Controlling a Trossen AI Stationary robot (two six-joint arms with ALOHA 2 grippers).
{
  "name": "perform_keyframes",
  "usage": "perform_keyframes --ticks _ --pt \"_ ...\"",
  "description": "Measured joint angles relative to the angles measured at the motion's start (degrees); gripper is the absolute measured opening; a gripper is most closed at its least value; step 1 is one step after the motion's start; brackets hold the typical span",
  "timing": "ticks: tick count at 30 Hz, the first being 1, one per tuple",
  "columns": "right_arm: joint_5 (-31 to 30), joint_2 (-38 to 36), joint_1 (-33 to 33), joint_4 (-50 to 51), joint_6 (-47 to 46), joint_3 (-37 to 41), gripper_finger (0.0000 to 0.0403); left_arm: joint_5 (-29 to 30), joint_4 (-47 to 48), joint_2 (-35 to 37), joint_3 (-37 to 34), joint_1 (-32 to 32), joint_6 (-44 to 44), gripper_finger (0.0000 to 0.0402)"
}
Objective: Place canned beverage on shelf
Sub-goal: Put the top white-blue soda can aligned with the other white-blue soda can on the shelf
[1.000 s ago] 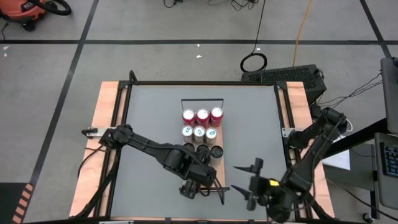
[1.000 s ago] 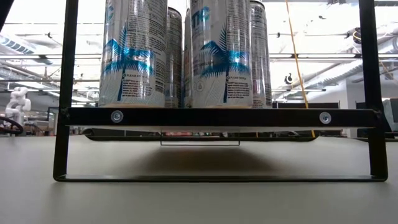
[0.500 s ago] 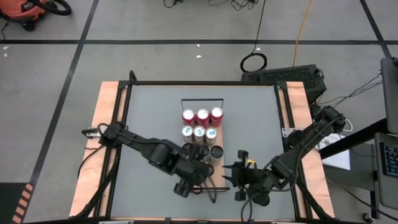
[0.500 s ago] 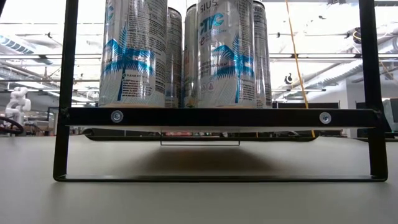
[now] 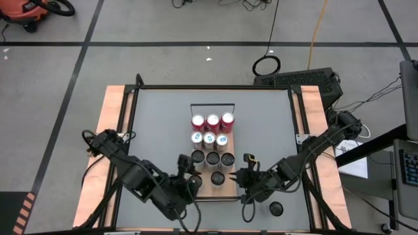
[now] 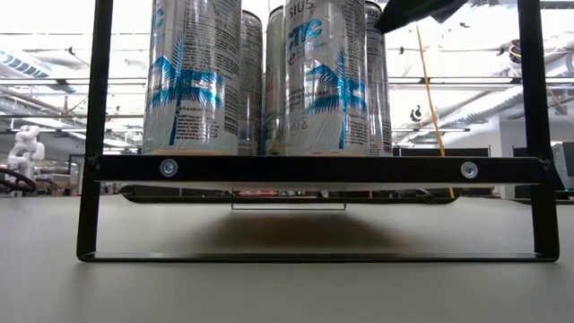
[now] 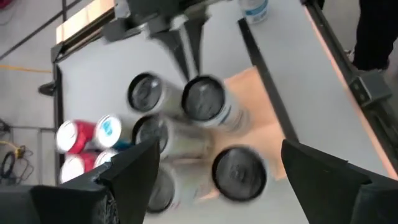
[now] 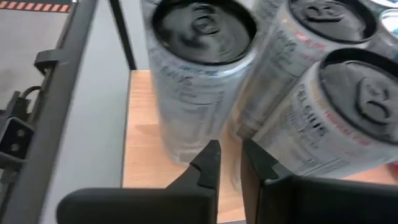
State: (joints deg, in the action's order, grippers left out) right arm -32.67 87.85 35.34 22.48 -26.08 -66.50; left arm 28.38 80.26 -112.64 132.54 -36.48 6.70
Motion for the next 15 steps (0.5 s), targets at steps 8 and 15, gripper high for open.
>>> perform_keyframes --ticks 8,15 --pt "0.02 0.18 -0.51 -0.07 0.63 0.00 0.0003 0.59 -17.89 0.66 -10.55 -0.46 -5.80 0.0273" --pt "0.53 2.35 -0.51 -3.26 1.50 0.00 0.0003 4.14 -42.84 11.97 -29.98 -0.76 -11.23 0.0199"
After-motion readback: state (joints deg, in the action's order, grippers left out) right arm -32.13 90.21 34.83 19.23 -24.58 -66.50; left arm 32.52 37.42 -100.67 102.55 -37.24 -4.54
